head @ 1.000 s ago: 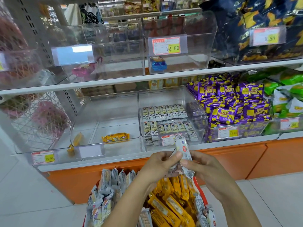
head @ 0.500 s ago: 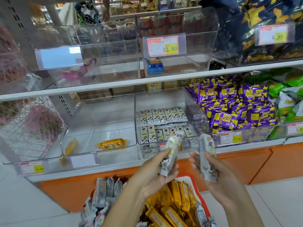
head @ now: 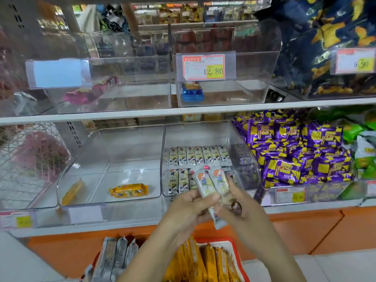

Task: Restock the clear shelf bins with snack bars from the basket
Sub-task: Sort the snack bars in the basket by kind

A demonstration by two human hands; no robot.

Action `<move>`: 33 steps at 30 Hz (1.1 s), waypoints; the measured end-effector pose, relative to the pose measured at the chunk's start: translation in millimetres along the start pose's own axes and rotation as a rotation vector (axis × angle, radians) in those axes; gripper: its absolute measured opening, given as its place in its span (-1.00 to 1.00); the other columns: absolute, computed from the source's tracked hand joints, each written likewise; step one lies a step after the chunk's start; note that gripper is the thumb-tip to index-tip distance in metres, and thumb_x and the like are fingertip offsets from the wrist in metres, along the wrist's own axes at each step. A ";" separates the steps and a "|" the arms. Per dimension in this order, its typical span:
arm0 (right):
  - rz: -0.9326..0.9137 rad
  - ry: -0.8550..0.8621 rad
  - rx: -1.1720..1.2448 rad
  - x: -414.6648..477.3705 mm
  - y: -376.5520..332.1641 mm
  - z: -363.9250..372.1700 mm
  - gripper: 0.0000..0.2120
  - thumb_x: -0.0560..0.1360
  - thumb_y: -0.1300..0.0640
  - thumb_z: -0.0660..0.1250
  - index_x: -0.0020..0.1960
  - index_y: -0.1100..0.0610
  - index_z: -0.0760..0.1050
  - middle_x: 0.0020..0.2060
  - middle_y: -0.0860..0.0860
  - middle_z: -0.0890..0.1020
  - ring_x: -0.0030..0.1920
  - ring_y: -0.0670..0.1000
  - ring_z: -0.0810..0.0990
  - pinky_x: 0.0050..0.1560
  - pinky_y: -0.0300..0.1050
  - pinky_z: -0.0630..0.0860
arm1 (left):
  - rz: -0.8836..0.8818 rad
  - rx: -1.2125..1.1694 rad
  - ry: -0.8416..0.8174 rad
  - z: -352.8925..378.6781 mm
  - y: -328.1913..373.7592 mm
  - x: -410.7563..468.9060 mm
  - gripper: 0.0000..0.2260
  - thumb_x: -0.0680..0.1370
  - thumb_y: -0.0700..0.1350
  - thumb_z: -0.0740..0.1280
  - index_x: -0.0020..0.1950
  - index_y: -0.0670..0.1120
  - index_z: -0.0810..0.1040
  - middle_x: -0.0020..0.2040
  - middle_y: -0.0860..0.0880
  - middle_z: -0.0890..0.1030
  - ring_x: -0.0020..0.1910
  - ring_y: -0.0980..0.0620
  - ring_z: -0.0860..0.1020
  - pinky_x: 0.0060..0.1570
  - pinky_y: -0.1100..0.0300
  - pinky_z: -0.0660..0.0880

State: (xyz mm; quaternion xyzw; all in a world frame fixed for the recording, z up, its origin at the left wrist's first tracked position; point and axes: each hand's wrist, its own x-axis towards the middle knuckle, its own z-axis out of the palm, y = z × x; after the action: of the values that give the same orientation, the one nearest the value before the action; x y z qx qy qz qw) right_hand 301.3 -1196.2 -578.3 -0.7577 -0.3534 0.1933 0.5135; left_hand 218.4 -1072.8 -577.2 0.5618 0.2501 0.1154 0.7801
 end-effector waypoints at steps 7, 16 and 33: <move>-0.121 0.116 -0.409 51.6 -25.1 1.9 -0.30 0.39 -0.11 0.38 0.47 0.02 0.27 0.11 -0.03 0.37 0.15 0.02 0.46 0.09 -0.14 0.46 | 0.041 0.065 0.029 -4.3 28.1 22.6 -0.59 0.43 0.09 0.35 0.09 -0.20 0.59 0.01 -0.17 0.67 -0.03 -0.04 0.64 0.05 0.09 0.57; 0.263 -0.146 -0.620 125.2 -31.0 2.5 -0.16 0.45 -0.16 0.36 0.50 0.22 0.03 0.25 0.12 0.48 0.19 0.14 0.52 0.04 -0.03 0.50 | 0.464 0.871 0.722 -55.2 51.2 24.1 -0.66 0.58 -0.07 0.28 0.35 -0.09 0.46 0.26 0.01 0.56 0.18 0.07 0.52 0.07 0.35 0.33; 0.260 -0.093 -0.735 128.1 -21.4 58.9 -0.57 0.59 0.13 0.22 0.40 0.24 0.27 0.33 0.22 0.37 0.20 0.19 0.50 0.03 -0.05 0.47 | 0.385 0.853 0.481 -92.0 23.0 -11.3 -0.75 0.55 -0.19 0.34 0.22 -0.08 0.59 0.10 0.00 0.65 0.08 0.16 0.59 0.03 0.45 0.42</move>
State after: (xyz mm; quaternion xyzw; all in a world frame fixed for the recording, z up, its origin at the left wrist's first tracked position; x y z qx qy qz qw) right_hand 342.0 -1059.7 -573.2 -0.9199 -0.3231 0.1515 0.1626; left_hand 163.3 -994.8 -575.2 0.8228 0.3389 0.2704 0.3675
